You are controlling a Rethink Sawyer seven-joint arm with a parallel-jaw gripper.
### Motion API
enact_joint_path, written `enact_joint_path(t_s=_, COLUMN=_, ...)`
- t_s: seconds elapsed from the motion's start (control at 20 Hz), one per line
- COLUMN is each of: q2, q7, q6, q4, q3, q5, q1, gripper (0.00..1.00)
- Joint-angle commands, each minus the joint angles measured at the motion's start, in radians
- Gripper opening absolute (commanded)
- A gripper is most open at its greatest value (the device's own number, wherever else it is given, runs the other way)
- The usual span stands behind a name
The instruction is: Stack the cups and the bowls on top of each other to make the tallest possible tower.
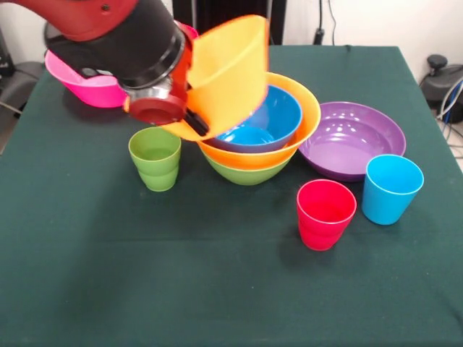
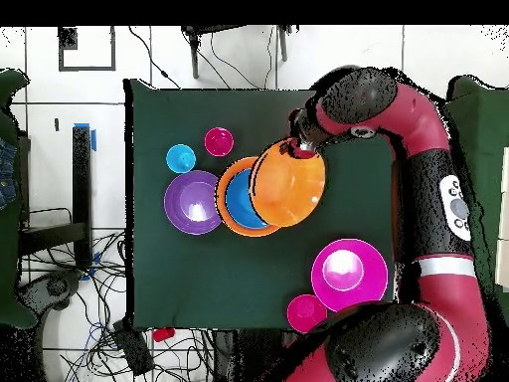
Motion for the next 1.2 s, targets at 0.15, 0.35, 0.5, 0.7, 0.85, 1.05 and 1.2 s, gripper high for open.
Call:
enact_joint_path(t_s=0.15, q2=-0.13, q7=0.36, q6=-0.07, q4=0.159, q3=-0.087, q5=0.028, q1=0.079, gripper=0.0)
enact_joint_path(t_s=0.35, q2=-0.168, q7=0.393, q6=-0.03, q4=0.136, q3=-0.112, q5=0.009, q1=0.12, gripper=0.0)
enact_joint_path(t_s=0.5, q2=-0.201, q7=0.396, q6=-0.01, q4=0.131, q3=-0.135, q5=-0.019, q1=0.147, gripper=0.0)
enact_joint_path(t_s=0.7, q2=-0.213, q7=0.404, q6=-0.004, q4=0.113, q3=-0.173, q5=-0.058, q1=0.194, gripper=0.0)
enact_joint_path(t_s=0.85, q2=-0.205, q7=0.425, q6=-0.1, q4=0.147, q3=-0.207, q5=-0.093, q1=0.219, gripper=0.0)
enact_joint_path(t_s=1.05, q2=-0.195, q7=0.452, q6=-0.199, q4=0.179, q3=-0.244, q5=-0.125, q1=0.251, gripper=0.0)
enact_joint_path(t_s=1.2, q2=-0.187, q7=0.439, q6=-0.244, q4=0.194, q3=-0.267, q5=-0.148, q1=0.263, gripper=0.0)
